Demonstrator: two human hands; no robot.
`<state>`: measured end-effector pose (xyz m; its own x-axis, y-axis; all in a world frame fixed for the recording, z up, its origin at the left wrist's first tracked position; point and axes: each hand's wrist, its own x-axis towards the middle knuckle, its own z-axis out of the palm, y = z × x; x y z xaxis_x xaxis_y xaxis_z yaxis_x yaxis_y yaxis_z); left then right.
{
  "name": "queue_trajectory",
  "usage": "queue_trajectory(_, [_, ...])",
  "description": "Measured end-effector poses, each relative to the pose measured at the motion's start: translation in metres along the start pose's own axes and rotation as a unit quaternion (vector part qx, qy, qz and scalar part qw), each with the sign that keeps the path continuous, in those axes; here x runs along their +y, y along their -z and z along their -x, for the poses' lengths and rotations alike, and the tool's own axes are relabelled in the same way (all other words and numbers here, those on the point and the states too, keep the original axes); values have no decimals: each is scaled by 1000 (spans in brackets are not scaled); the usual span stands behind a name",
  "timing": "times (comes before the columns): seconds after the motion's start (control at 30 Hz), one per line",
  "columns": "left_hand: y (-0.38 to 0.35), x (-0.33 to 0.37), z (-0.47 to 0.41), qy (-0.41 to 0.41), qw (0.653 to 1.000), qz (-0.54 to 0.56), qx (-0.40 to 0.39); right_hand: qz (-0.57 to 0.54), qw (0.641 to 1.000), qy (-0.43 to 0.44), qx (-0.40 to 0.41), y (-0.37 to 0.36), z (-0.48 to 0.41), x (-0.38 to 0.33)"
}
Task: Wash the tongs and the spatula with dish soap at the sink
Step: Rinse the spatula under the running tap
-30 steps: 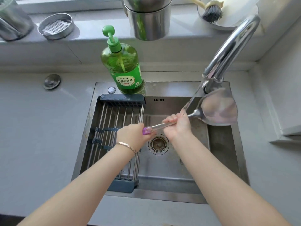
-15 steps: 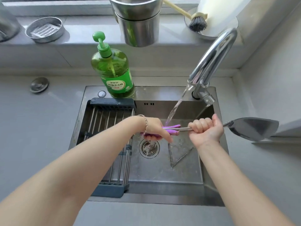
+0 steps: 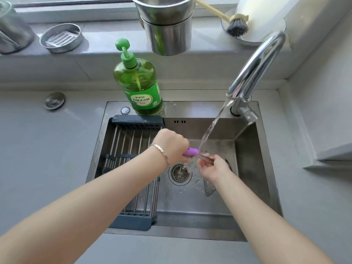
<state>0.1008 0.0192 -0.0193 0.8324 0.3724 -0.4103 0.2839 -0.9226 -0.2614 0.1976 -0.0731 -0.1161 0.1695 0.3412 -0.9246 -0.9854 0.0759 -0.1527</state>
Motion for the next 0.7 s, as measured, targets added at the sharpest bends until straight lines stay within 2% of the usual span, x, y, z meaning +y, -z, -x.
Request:
queue_trajectory(0.03, [5,6,-4,-10,1000,-8,-10,107,994,-10,12,5,0,-1])
queue_trajectory(0.1, [14,19,-16,-21,999,-16,-31,298,954,-7,36,15,4,-6])
queue_trajectory(0.2, [20,38,-38,-22,997,-38,-62,448,888,73,72,26,12,-28])
queue_trajectory(0.33, [28,48,-48,-12,997,-59,-53,494,830,238,102,35,16,-72])
queue_trajectory(0.4, [29,45,-46,-6,998,-47,-28,493,811,302,85,30,23,-89])
queue_trajectory(0.47, [30,39,-40,12,1000,-8,-15,475,809,341,47,17,29,-103])
queue_trajectory(0.53, [29,31,-31,37,999,32,-13,448,823,348,15,0,29,-107])
queue_trajectory(0.6, [25,22,-22,68,996,60,-13,419,840,345,14,-11,23,-106])
queue_trajectory(0.7, [15,12,-8,108,990,85,-23,439,828,349,23,-20,16,-98])
